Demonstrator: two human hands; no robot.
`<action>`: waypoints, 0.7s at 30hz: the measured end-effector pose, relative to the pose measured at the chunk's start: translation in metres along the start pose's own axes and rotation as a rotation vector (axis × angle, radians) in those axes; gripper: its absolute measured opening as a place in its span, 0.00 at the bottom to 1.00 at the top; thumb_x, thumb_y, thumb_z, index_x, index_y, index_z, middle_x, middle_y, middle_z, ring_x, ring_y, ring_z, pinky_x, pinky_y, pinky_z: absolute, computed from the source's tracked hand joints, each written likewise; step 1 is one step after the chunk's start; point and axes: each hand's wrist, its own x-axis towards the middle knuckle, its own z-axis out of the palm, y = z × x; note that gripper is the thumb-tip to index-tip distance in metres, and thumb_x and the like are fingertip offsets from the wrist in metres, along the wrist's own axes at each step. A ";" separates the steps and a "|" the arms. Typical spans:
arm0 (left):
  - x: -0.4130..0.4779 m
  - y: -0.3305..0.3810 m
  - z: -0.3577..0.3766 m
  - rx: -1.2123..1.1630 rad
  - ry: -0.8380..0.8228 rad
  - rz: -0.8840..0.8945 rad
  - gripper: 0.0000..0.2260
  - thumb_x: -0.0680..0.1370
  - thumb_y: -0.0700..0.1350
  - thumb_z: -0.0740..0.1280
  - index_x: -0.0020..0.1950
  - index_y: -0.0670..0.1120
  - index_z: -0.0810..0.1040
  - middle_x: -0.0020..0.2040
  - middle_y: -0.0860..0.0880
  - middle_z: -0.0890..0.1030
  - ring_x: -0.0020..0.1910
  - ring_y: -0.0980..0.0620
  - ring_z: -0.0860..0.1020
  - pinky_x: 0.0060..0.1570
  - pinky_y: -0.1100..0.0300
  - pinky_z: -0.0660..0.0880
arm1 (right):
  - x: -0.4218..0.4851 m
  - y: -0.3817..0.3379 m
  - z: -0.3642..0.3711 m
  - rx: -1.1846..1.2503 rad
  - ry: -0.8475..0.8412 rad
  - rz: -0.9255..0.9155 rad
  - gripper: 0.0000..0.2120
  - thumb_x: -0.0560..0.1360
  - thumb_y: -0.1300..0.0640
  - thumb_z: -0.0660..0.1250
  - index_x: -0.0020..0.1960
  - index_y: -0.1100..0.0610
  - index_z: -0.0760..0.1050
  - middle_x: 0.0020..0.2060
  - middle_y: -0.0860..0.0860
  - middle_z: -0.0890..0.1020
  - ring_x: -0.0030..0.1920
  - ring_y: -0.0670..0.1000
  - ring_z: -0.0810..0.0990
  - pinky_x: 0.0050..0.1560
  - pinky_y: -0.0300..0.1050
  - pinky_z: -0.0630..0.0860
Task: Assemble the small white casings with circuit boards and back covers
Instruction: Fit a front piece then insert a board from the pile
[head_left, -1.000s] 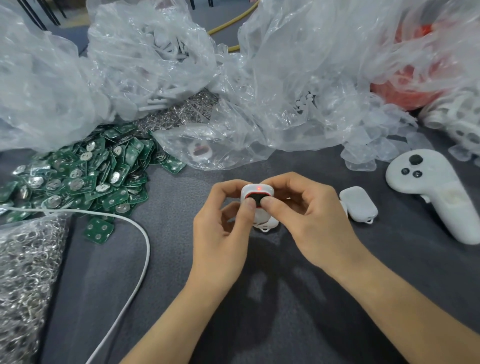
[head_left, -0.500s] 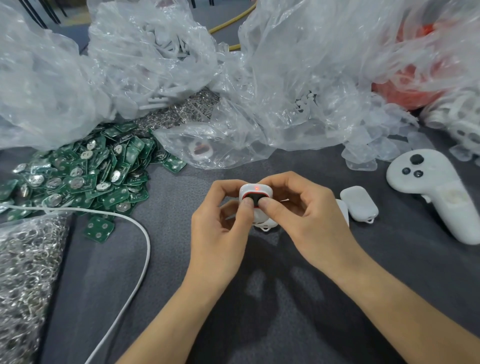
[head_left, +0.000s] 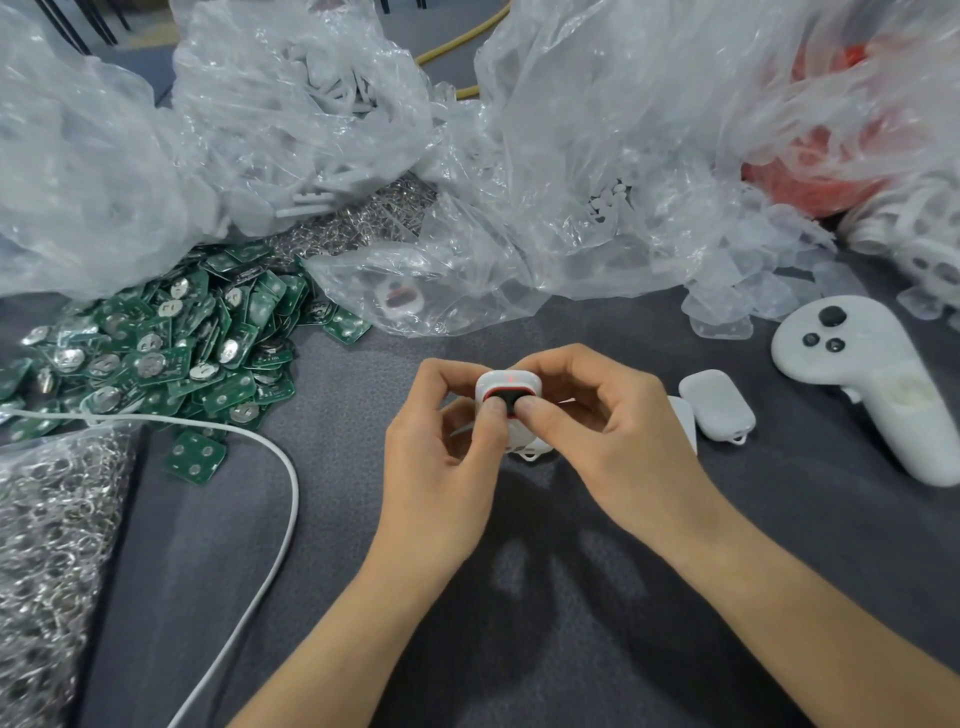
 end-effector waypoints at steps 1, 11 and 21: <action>0.000 0.000 0.000 0.020 -0.003 0.008 0.03 0.75 0.42 0.62 0.44 0.50 0.74 0.39 0.59 0.81 0.36 0.61 0.79 0.37 0.70 0.72 | 0.000 0.000 0.000 -0.007 -0.004 -0.001 0.08 0.74 0.63 0.69 0.51 0.54 0.80 0.43 0.48 0.84 0.46 0.48 0.83 0.50 0.47 0.80; 0.004 0.003 -0.003 -0.081 -0.030 -0.057 0.02 0.74 0.42 0.63 0.44 0.48 0.75 0.38 0.56 0.80 0.36 0.59 0.79 0.37 0.63 0.77 | 0.000 0.002 0.000 0.044 -0.006 -0.012 0.08 0.74 0.64 0.69 0.51 0.53 0.80 0.43 0.47 0.85 0.44 0.44 0.83 0.44 0.34 0.77; 0.001 0.000 -0.001 -0.098 -0.085 -0.051 0.03 0.74 0.42 0.65 0.46 0.49 0.75 0.41 0.55 0.81 0.39 0.58 0.82 0.38 0.67 0.76 | 0.003 0.002 -0.006 0.063 -0.009 0.046 0.08 0.74 0.66 0.68 0.47 0.54 0.80 0.40 0.47 0.84 0.41 0.42 0.82 0.40 0.30 0.74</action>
